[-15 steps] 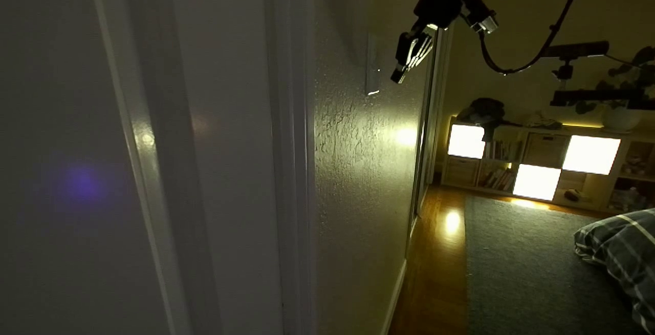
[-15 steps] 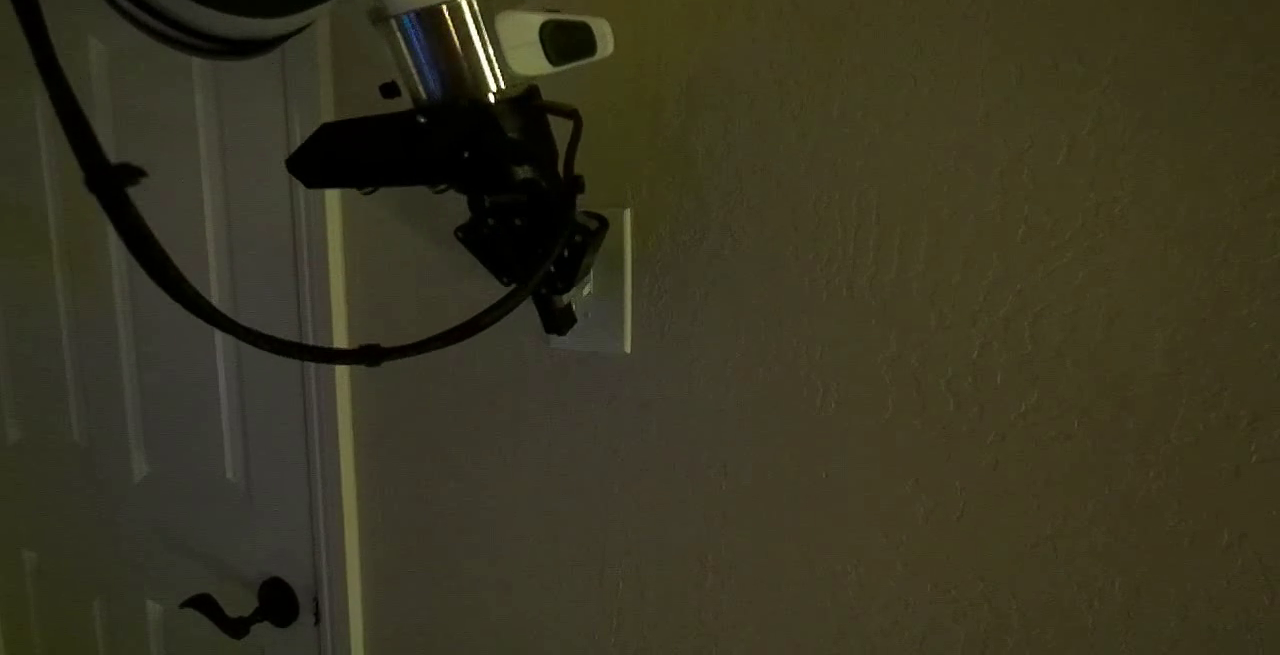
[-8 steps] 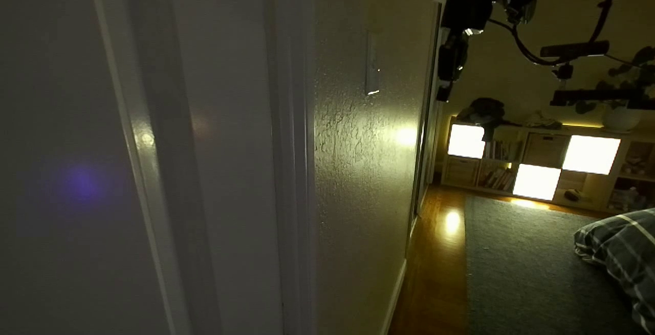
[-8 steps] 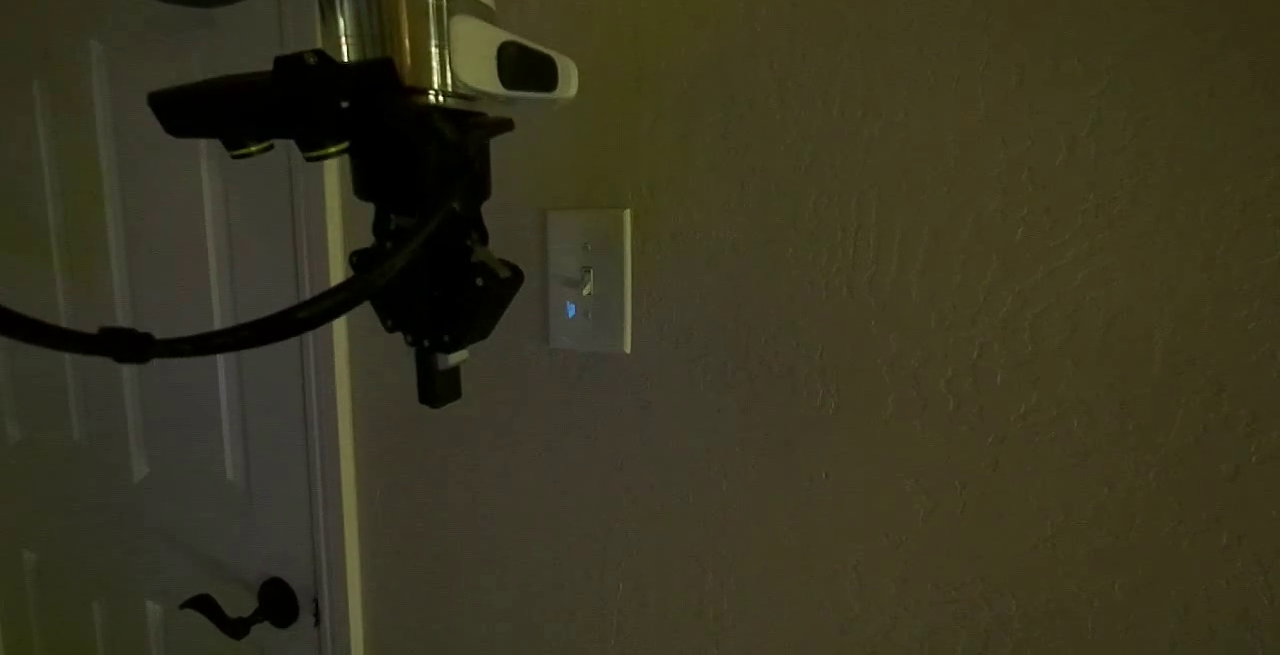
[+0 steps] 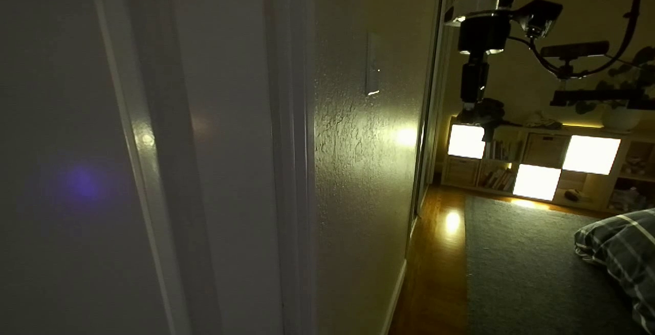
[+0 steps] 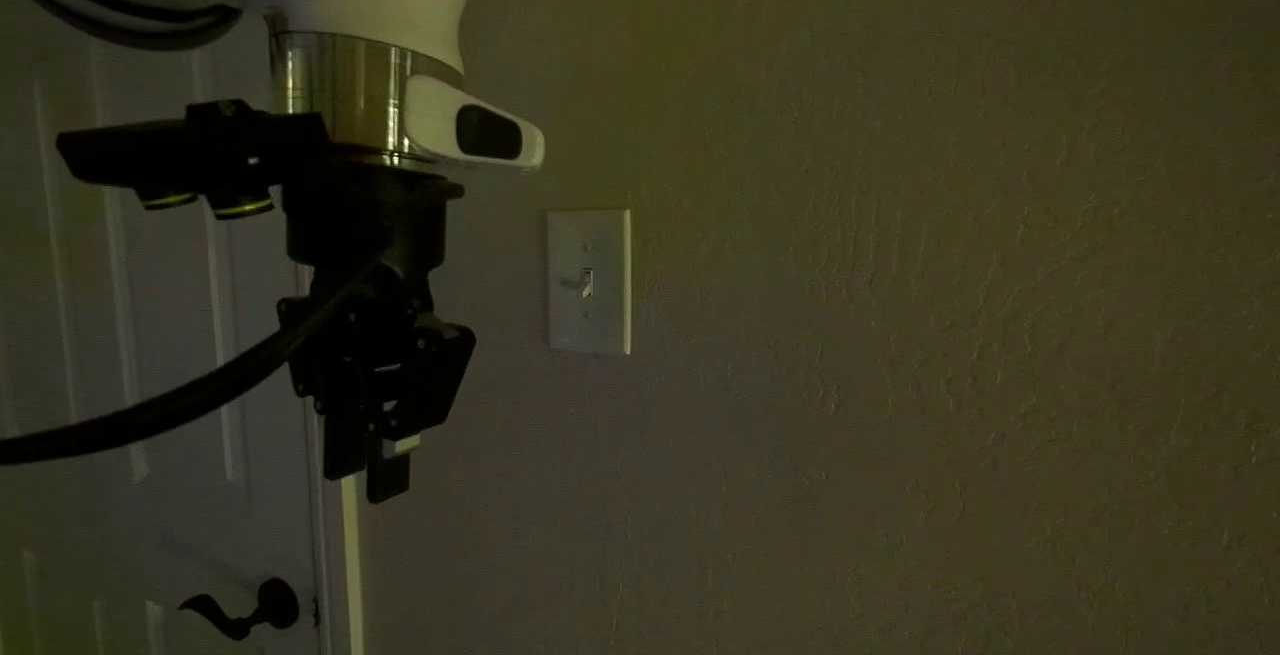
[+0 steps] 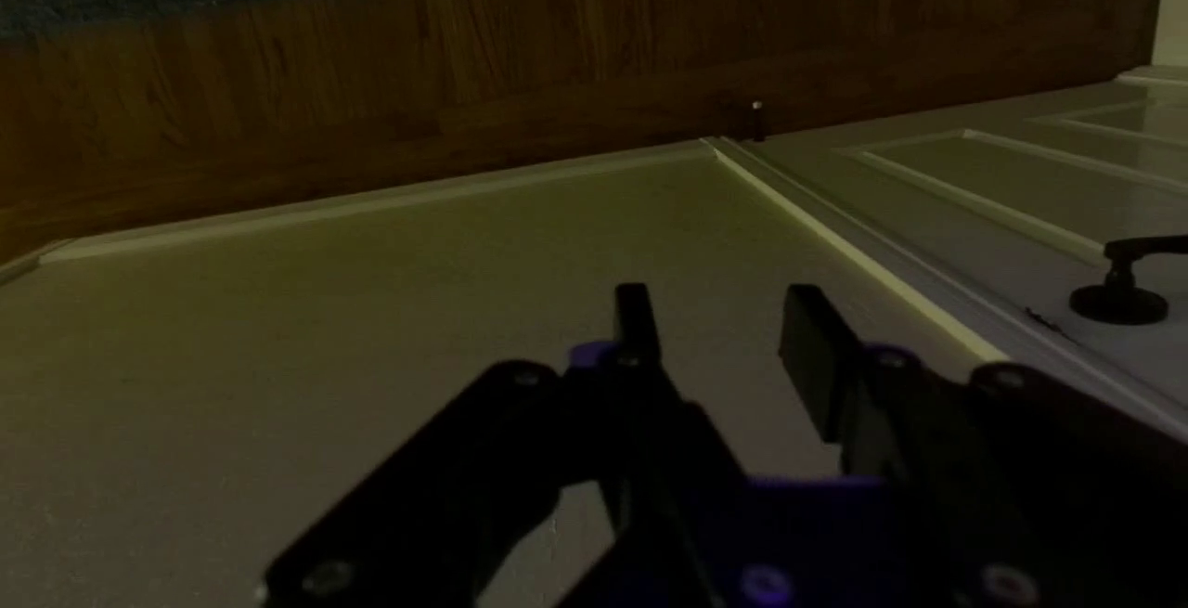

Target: Turn off the light

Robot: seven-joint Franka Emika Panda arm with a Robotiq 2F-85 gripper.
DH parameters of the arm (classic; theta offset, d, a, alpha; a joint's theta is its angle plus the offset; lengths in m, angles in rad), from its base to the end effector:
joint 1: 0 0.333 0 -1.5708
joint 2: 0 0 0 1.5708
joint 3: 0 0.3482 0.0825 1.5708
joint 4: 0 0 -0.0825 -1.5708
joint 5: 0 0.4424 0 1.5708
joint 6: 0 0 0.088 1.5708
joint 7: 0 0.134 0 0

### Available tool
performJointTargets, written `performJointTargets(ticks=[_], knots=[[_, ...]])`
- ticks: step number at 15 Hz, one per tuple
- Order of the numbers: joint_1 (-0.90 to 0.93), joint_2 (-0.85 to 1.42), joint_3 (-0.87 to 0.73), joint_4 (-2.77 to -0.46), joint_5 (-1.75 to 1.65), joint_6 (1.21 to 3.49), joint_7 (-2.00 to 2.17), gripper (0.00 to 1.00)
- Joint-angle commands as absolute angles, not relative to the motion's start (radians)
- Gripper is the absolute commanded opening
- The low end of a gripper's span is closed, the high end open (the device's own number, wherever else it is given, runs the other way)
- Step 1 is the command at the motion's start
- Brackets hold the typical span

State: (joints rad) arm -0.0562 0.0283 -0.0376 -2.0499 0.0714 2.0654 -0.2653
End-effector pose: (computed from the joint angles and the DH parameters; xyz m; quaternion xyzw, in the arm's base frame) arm 0.6033 -0.0512 0.4009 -0.9972 -0.0685 0.0008 0.0314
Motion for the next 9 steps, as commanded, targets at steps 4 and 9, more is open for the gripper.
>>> performJointTargets(ticks=[4,9], knots=[[-0.057,-0.096,-0.048,-2.193,0.101,2.093,-0.266,0.9],[-0.051,-0.023,-0.044,-2.118,0.082,2.065,-0.265,0.97]])
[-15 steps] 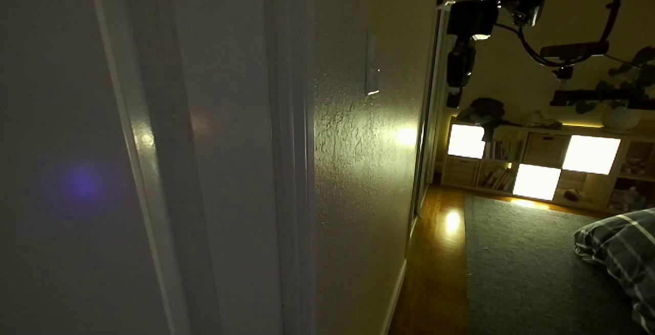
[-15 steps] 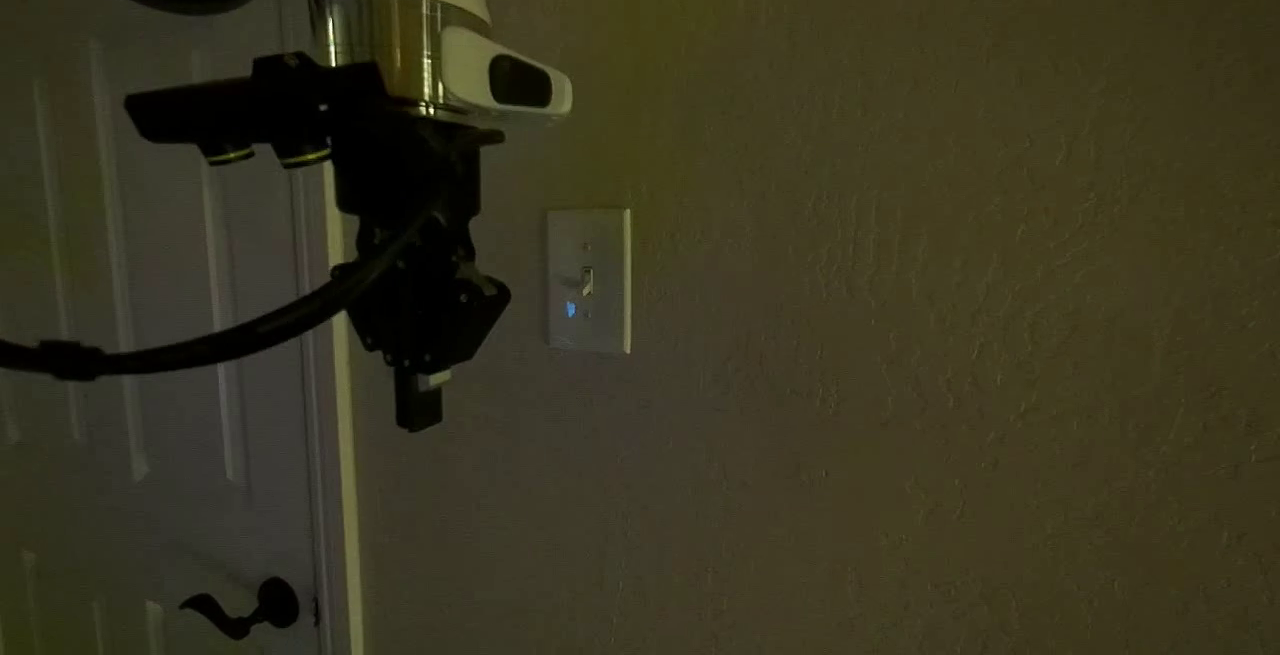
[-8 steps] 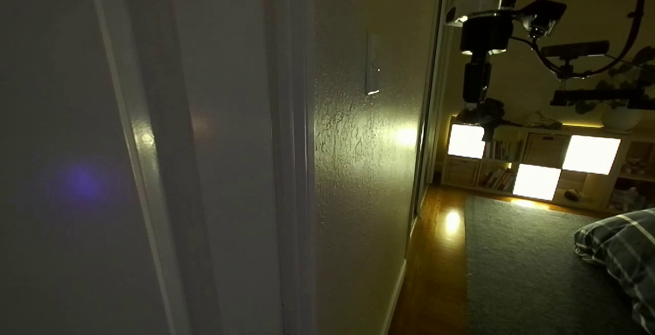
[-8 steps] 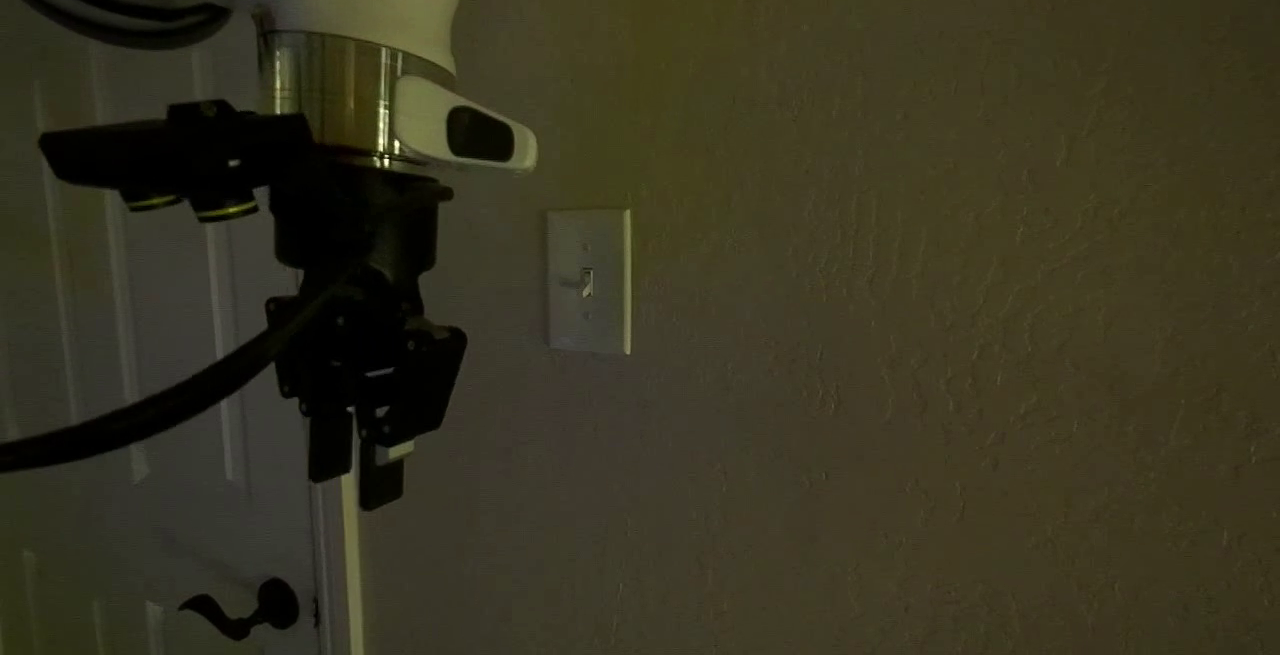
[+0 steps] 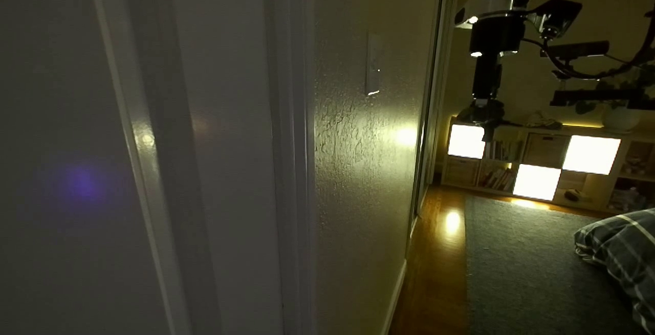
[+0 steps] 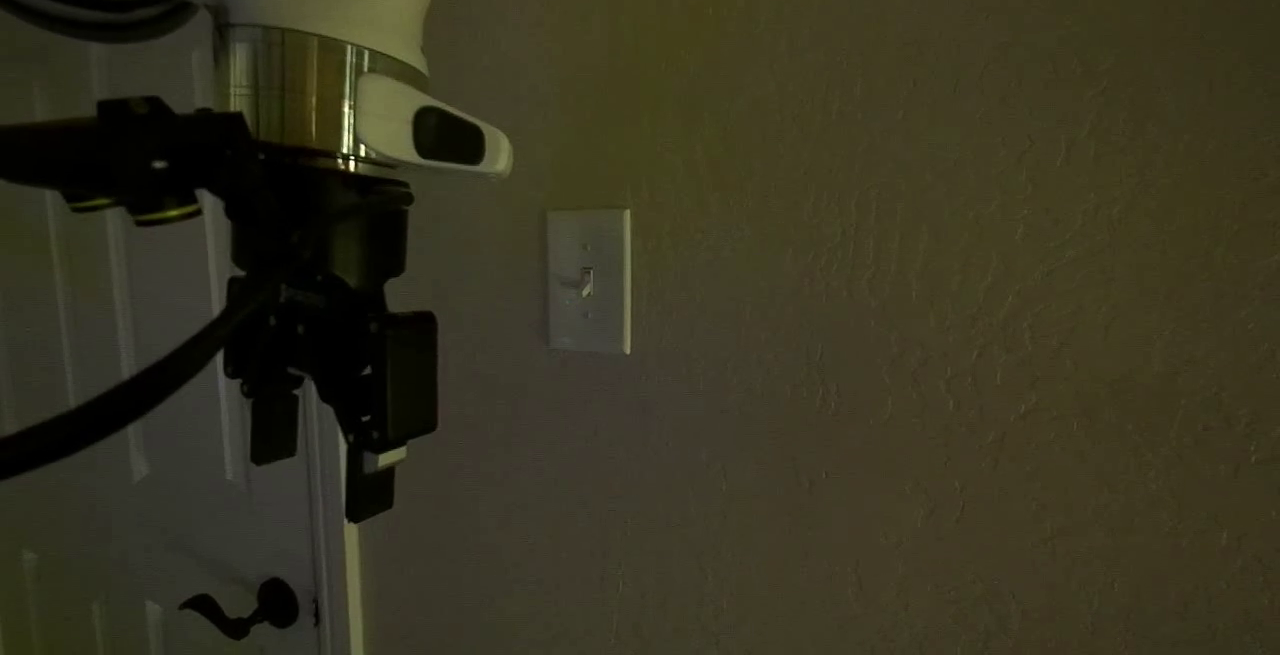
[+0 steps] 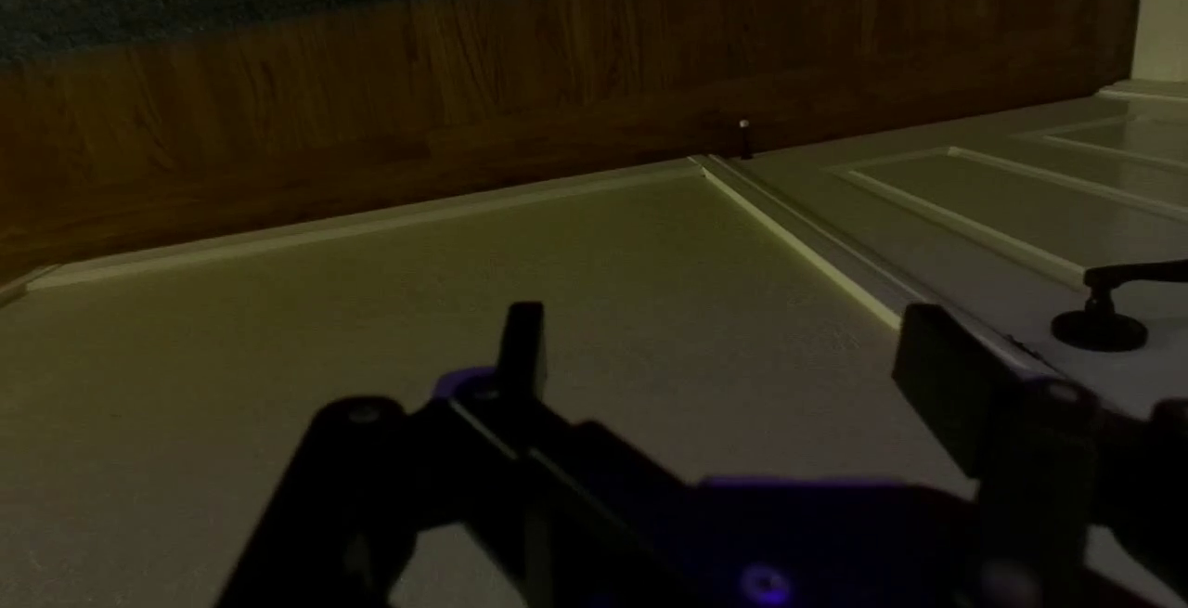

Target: Turn off the light

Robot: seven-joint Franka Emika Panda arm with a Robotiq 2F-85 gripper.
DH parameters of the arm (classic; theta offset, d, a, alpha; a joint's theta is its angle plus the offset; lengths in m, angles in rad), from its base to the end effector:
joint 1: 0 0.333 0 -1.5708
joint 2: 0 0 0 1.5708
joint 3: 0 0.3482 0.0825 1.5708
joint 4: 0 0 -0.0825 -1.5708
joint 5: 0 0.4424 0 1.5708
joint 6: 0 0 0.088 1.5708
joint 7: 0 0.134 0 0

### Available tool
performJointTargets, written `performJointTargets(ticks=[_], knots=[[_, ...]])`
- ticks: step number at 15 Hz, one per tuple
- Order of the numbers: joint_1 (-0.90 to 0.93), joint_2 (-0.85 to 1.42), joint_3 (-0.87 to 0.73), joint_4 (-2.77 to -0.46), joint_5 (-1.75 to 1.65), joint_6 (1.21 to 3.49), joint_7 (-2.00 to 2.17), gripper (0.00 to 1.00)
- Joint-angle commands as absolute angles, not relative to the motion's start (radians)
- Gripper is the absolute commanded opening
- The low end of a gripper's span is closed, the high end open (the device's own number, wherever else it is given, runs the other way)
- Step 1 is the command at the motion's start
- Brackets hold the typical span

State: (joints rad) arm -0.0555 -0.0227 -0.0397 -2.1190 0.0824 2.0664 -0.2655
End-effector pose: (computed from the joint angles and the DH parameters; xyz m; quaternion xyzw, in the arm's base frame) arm 0.5807 -0.0492 0.3961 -0.9971 -0.0649 0.0082 0.0385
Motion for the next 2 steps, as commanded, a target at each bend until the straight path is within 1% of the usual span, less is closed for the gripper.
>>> performJointTargets(ticks=[1,2], knots=[[-0.051,-0.02,-0.044,-2.117,0.082,2.065,-0.265,0.97],[-0.051,-0.02,-0.044,-2.117,0.082,2.065,-0.265,0.97]])
